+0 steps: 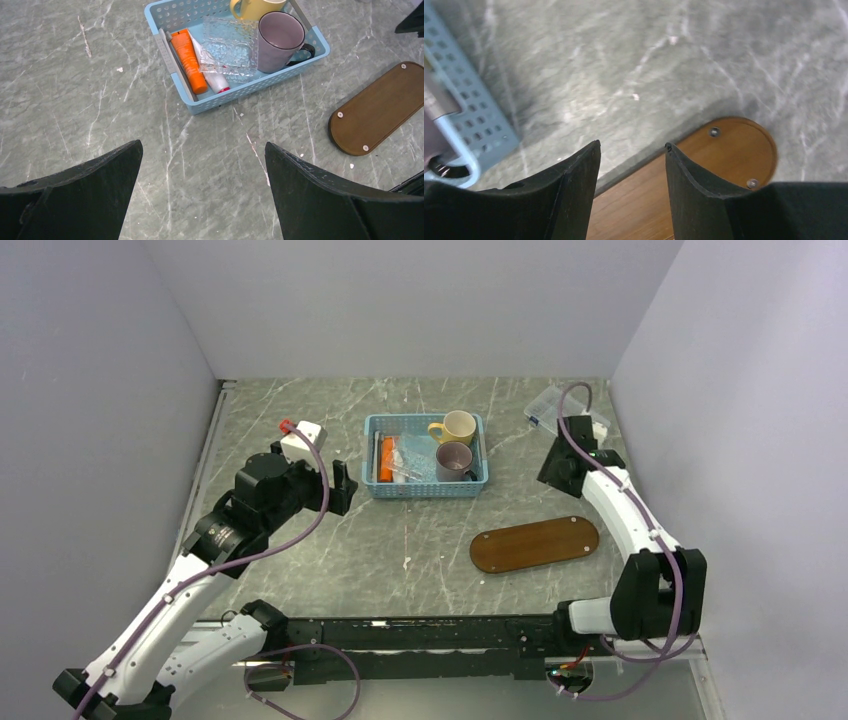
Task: Prepare toiletry sets of a toothbrush and toothpaste on the tray
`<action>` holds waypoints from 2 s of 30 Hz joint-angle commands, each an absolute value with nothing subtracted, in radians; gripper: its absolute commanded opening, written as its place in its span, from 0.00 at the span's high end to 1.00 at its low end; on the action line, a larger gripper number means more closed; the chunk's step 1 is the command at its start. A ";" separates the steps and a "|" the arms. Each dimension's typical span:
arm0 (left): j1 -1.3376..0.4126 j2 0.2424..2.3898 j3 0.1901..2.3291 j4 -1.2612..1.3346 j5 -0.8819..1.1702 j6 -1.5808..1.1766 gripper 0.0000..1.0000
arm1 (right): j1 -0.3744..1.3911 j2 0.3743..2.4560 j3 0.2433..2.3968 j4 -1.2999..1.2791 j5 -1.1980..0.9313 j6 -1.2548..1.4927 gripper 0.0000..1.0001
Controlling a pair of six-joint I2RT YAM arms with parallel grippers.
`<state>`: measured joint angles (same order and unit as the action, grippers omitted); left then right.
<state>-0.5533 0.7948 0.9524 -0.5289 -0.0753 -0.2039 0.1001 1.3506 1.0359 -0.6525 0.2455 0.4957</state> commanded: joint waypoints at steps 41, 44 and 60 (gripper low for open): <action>-0.575 0.755 0.960 -0.513 -0.040 -0.201 0.01 | -0.313 1.498 0.817 -0.484 0.119 0.602 0.28; -0.575 0.752 0.960 -0.514 -0.040 -0.201 0.01 | -0.310 1.483 0.796 -0.484 0.107 0.604 0.29; -0.577 0.748 0.960 -0.517 -0.045 -0.204 0.01 | -0.278 1.340 0.680 -0.491 0.042 0.648 0.29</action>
<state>-0.5728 0.7551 0.9520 -0.5289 -0.0498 -0.2039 -0.2935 1.3857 0.7029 -0.4915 0.0761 0.6159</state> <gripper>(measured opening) 0.992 0.709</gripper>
